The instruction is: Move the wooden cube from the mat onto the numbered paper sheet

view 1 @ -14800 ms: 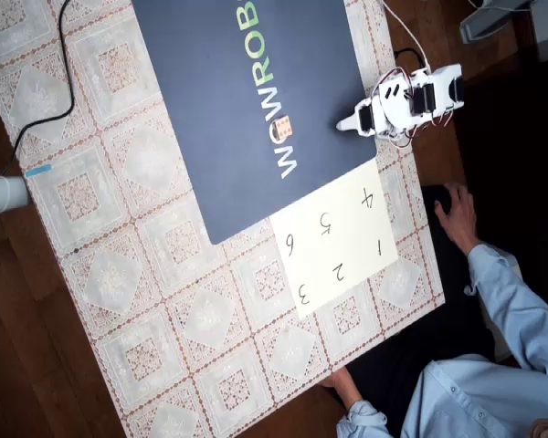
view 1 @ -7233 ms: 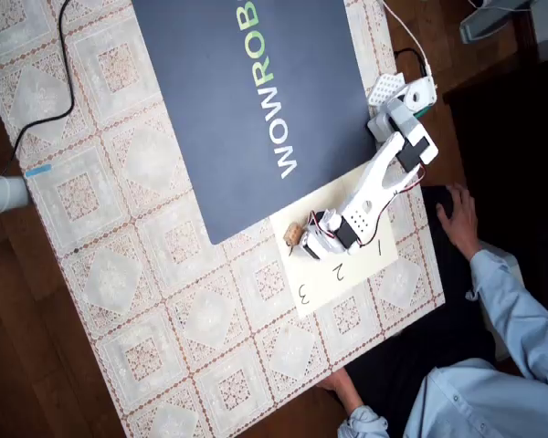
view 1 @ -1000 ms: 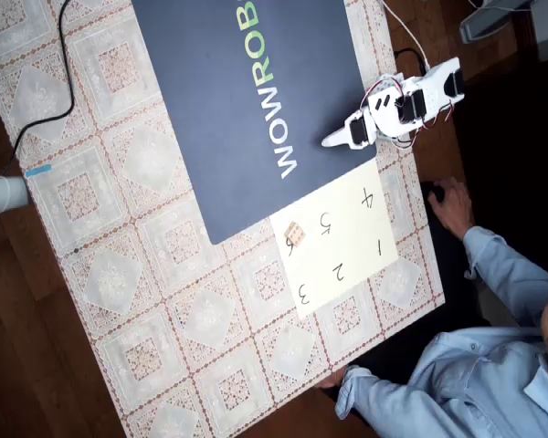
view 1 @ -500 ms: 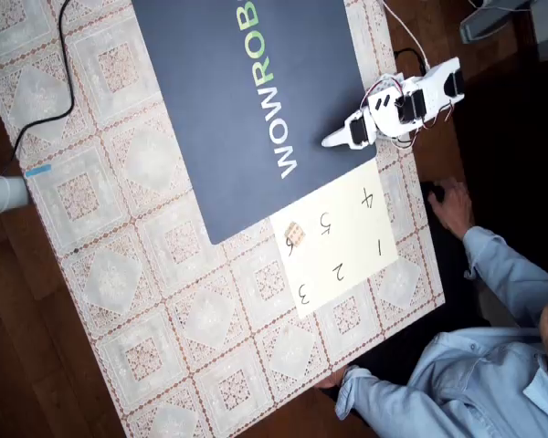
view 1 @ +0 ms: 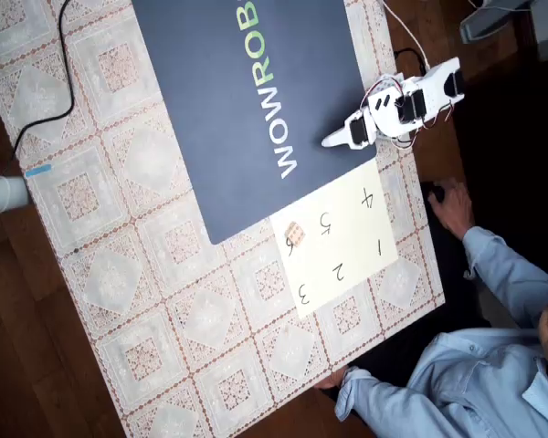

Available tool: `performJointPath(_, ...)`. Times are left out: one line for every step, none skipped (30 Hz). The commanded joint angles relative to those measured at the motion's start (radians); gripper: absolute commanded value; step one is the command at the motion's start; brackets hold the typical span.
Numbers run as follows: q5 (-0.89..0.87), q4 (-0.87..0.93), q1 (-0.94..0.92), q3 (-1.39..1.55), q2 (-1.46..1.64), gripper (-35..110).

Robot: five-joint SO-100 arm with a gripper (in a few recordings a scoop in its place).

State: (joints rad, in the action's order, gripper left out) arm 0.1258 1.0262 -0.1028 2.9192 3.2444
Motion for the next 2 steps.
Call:
performJointPath(0.000,-0.005,-0.005,0.003,0.011,0)
performJointPath(0.000,-0.005,-0.005,0.003,0.011,0)
